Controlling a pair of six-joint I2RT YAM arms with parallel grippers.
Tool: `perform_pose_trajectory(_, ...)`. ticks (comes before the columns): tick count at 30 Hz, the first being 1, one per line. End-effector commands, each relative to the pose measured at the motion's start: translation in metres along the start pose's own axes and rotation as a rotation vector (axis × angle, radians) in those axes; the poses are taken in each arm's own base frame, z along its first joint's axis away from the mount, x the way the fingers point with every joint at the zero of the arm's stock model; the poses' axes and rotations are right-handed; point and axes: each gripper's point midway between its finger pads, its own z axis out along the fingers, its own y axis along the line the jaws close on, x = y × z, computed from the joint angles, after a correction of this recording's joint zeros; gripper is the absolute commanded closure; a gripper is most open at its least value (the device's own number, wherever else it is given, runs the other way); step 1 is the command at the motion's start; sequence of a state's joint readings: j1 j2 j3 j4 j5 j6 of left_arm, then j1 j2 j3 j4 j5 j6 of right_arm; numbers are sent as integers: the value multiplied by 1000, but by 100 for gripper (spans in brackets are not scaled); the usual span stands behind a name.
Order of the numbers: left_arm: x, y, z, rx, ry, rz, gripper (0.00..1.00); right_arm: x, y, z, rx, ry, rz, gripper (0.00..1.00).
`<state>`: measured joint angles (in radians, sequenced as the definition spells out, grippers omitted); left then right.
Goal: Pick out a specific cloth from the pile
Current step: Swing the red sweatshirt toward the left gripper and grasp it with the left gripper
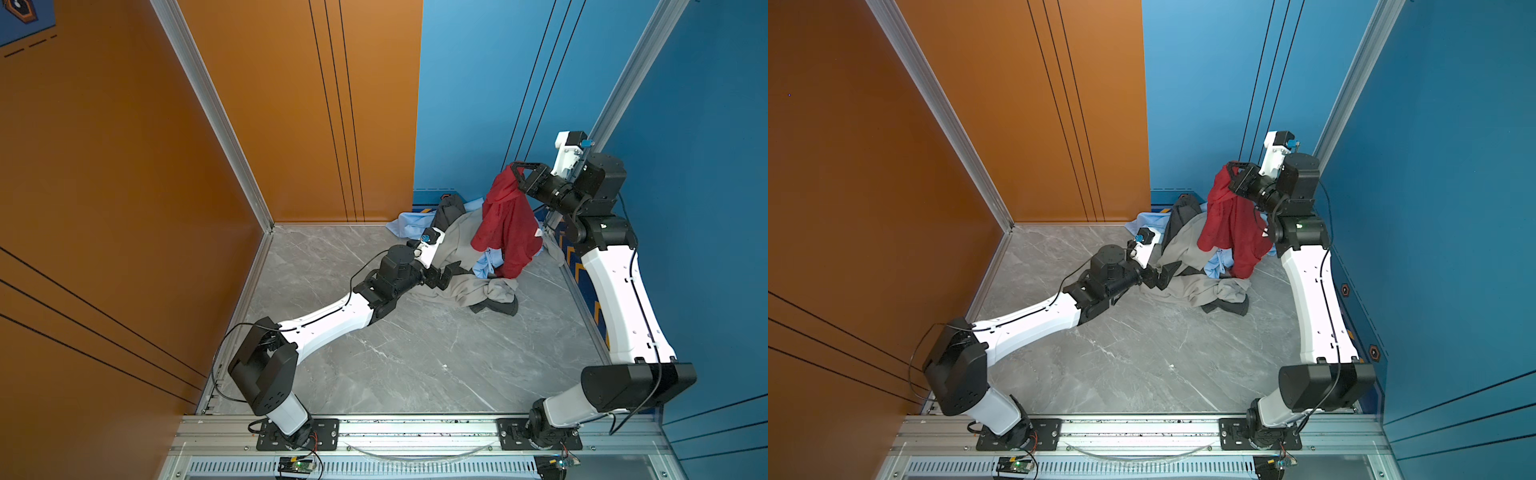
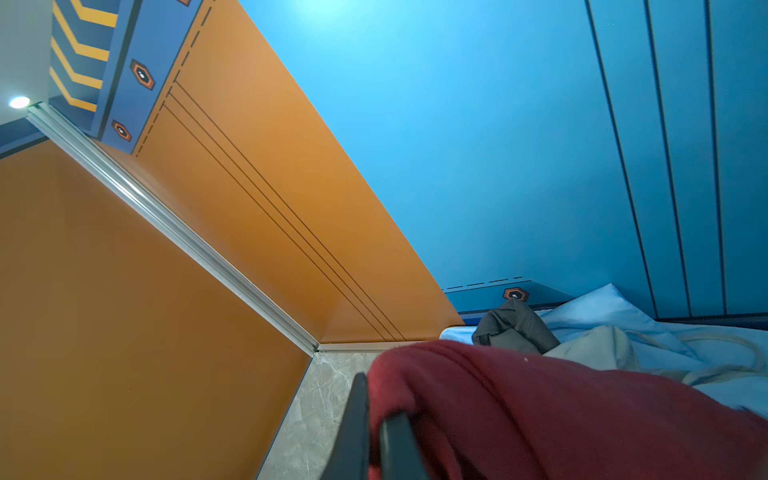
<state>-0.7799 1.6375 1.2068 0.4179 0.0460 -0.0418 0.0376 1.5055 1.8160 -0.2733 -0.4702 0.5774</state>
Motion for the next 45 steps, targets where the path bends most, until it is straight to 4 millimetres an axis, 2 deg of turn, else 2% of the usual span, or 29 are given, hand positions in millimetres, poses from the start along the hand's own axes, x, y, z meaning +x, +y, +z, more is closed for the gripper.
perform_pose_trajectory(1, -30, -7, 11, 3, -130, 22, 1, -8, 28, -10, -69, -73, -29, 100)
perform_pose_trajectory(7, -45, -24, 27, 58, -243, 27, 0, 18, 57, -3, -127, -19, -10, 100)
perform_pose_trajectory(11, -52, -33, 34, 101, -347, -7, 1, 39, 73, 11, -152, 19, 0, 100)
perform_pose_trajectory(15, -43, -34, 53, 94, -393, -34, 2, 53, 88, 22, -171, 45, 10, 100)
perform_pose_trajectory(19, -31, -22, 78, 32, -489, -72, 0, 59, 98, 23, -180, 40, 16, 100)
perform_pose_trajectory(20, -29, -22, 83, 36, -517, -80, 5, 59, 99, 23, -181, 36, 19, 100)
perform_pose_trajectory(21, -29, -22, 87, 31, -538, -86, 17, 59, 99, 23, -177, 33, 20, 100)
perform_pose_trajectory(22, -27, -20, 91, 14, -553, -104, 36, 58, 99, 22, -170, 27, 20, 100)
perform_pose_trajectory(24, -27, -18, 93, 12, -578, -150, 77, 57, 93, 20, -142, 19, 18, 100)
perform_pose_trajectory(25, -27, -17, 91, 15, -585, -161, 91, 56, 91, 18, -133, 15, 14, 100)
perform_pose_trajectory(26, -27, -19, 87, 18, -590, -166, 99, 55, 87, 16, -117, 11, 8, 100)
perform_pose_trajectory(33, -33, -15, 56, 29, -595, -178, 100, 54, 45, 5, -2, -23, 8, 100)
perform_pose_trajectory(39, -39, -20, 41, 55, -604, -180, 100, 58, 18, 6, 71, -17, 21, 100)
perform_pose_trajectory(45, -57, -25, 33, 95, -623, -176, 100, 64, -7, 2, 155, 11, -11, 100)
